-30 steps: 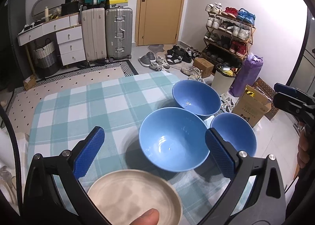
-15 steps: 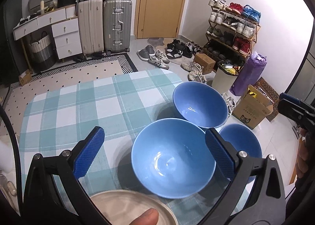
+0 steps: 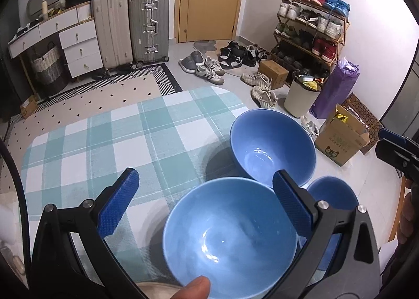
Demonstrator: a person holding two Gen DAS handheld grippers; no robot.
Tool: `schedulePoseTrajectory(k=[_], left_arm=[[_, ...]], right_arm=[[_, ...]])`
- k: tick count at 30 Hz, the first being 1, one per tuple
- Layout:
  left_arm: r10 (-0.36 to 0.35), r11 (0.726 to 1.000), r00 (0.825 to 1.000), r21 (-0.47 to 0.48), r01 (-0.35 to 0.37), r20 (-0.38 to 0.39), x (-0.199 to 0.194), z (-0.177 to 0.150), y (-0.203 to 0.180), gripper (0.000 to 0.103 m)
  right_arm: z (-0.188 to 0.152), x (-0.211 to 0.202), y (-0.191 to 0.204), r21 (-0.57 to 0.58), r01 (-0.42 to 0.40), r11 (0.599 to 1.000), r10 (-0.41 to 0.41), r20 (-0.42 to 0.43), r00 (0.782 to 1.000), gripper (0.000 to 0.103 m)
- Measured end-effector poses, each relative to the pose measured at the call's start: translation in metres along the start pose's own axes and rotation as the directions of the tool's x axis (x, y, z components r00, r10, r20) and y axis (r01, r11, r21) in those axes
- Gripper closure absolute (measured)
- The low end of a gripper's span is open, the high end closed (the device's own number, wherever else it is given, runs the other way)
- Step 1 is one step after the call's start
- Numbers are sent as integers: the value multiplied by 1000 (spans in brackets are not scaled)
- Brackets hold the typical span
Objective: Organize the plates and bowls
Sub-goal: 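Move both grippers back and toward the rim of a blue bowl, then close both grippers on the rim of the blue bowl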
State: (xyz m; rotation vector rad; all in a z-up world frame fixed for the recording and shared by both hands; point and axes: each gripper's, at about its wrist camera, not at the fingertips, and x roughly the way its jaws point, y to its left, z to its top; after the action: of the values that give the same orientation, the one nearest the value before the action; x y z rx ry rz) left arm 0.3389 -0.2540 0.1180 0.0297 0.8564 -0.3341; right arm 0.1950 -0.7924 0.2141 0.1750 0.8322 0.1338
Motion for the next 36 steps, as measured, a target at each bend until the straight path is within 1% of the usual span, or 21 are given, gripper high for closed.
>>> schedulePoseTrajectory(k=[6, 9, 13, 19, 22, 24, 26, 29, 34, 36], left_arm=[[-19, 1000, 999, 6, 19, -34, 30, 12, -11, 1], [-27, 1000, 998, 2, 27, -49, 46, 16, -14, 1], [-40, 999, 997, 3, 40, -70, 66, 18, -17, 2], [-44, 999, 994, -8, 44, -102, 92, 20, -17, 12], [-68, 998, 990, -18, 67, -123, 105, 22, -15, 16], [-70, 997, 989, -25, 67, -131, 114, 23, -13, 20], [-70, 997, 987, -31, 67, -141, 123, 25, -12, 23], [-82, 996, 983, -48, 76, -161, 136, 25, -11, 27], [-73, 997, 980, -25, 70, -184, 155, 25, -16, 35], [-78, 997, 977, -28, 74, -198, 162, 24, -15, 39]], right_arm=[[1, 18, -12, 27, 0, 1000, 1, -28, 1000, 1], [2, 29, -19, 31, -16, 999, 17, -49, 999, 1], [0, 43, -25, 41, -7, 999, 10, -72, 997, 1], [3, 61, -38, 74, -9, 997, 17, -103, 995, 4], [2, 71, -43, 75, -9, 997, 18, -123, 992, 9], [1, 79, -45, 76, -5, 997, 15, -139, 990, 12], [-1, 88, -47, 81, -6, 997, 18, -155, 988, 18], [-4, 101, -52, 100, -4, 995, 23, -182, 983, 24], [-7, 121, -56, 119, -13, 993, 39, -217, 975, 25], [-8, 128, -58, 123, -14, 992, 42, -226, 973, 29]])
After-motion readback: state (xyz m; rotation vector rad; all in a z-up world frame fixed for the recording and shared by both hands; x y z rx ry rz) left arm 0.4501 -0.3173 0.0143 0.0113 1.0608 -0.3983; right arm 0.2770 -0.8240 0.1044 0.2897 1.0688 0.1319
